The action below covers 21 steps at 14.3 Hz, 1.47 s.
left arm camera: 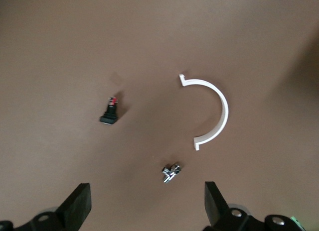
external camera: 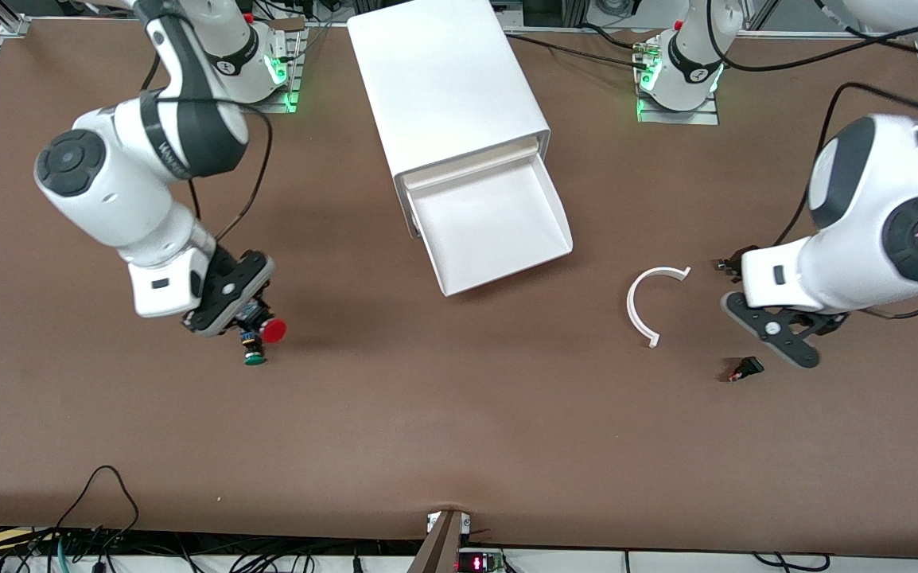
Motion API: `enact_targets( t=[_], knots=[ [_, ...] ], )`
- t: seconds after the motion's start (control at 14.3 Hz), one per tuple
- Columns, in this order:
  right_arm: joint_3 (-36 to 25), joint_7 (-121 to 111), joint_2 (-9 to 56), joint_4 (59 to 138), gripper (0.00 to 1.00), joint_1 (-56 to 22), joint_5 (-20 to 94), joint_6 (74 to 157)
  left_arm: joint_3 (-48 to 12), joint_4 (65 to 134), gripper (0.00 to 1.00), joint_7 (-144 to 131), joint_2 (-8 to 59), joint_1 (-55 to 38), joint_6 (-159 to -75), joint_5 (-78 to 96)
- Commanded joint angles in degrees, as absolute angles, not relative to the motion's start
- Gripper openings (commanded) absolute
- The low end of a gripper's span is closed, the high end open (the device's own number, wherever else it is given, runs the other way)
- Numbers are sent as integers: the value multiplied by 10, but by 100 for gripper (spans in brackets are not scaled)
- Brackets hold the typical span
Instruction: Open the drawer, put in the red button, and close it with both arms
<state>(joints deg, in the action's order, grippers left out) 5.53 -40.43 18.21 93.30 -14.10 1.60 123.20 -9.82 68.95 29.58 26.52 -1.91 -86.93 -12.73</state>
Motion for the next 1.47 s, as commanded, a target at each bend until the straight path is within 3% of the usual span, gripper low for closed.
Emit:
enact_targets(
  t=[0.0,0.42,1.05,1.4],
  knots=[
    [56,-411,205,899,22,-179,-24,1203,-93,635,100,290,260,-16,-851,-140],
    [58,-449,238,839,22,-261,-65,1166,-98,621,100,149,252,4,-823,-109],
    [54,-451,249,837,22,-320,-65,1164,-90,640,100,70,240,18,-828,-70],
    [54,-455,252,810,22,-353,-65,1122,-45,905,100,55,65,33,-971,8]
  ],
)
